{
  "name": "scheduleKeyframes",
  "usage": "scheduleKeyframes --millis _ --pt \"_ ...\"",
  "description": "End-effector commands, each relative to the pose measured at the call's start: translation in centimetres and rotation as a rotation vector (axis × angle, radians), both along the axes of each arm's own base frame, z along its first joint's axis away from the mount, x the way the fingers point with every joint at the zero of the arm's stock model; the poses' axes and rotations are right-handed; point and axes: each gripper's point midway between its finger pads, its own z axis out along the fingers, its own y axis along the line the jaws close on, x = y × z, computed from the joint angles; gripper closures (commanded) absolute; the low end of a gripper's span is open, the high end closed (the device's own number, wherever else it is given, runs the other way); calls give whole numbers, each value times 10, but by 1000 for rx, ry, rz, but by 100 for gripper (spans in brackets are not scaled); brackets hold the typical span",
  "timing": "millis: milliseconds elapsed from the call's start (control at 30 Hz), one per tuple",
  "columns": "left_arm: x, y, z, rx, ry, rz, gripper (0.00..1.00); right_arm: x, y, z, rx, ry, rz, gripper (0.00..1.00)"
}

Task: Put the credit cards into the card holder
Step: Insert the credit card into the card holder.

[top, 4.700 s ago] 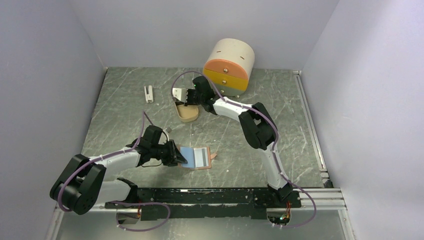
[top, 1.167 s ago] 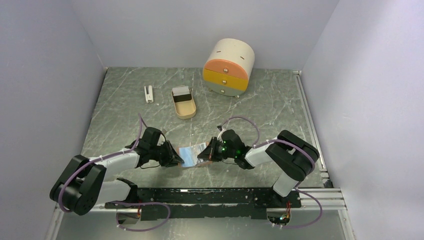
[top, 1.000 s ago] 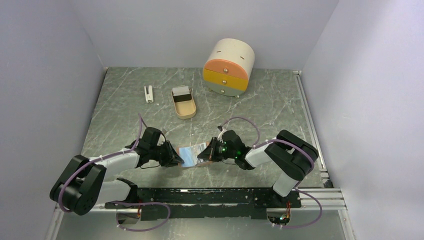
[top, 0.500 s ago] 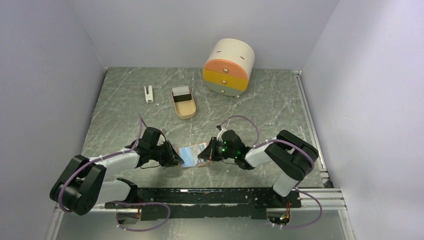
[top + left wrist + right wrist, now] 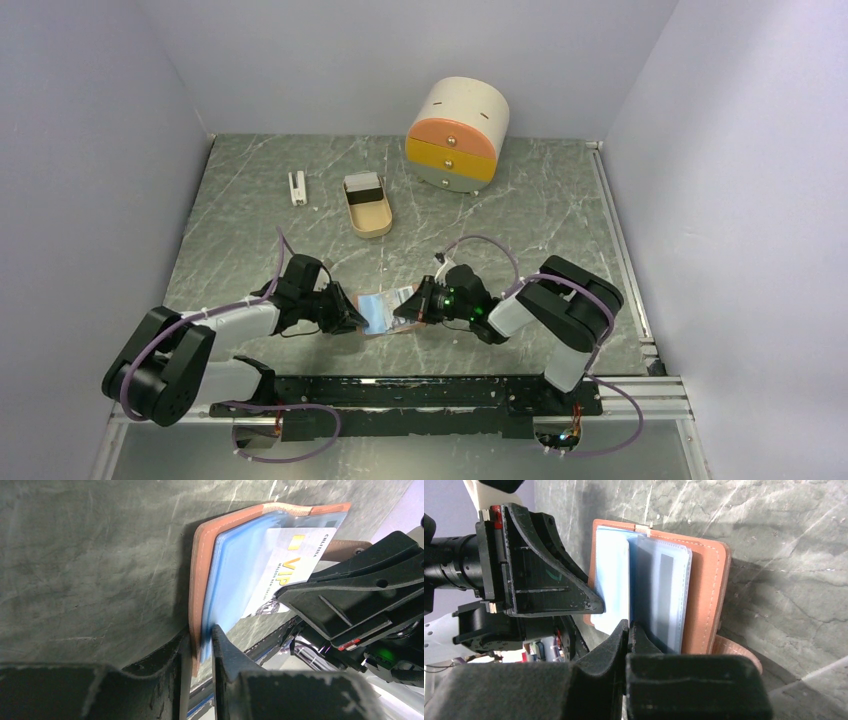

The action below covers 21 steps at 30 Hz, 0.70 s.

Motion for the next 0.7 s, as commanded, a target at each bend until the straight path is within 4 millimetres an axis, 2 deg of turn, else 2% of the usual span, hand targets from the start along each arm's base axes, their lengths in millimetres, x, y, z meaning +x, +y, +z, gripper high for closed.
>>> scheduleKeyframes --millis 0,300,400,467,533,667 --pt "-3 -3 0 -25 14 -23 76 -5 1 -4 14 8 -11 100" --pt "-4 -3 0 -27 16 -24 76 -5 0 -7 15 29 -34 99" --pt "-4 -5 1 -40 14 -24 75 -9 3 -11 13 59 -32 89" --pt "-4 -5 2 -47 12 -21 75 -12 1 -18 -36 73 -29 78" --pt "-4 -6 2 -48 14 -22 73 -12 -10 -26 -117 76 -53 72" --pt "-4 -6 4 -53 9 -16 71 -3 -29 -22 -268 4 -74 61"
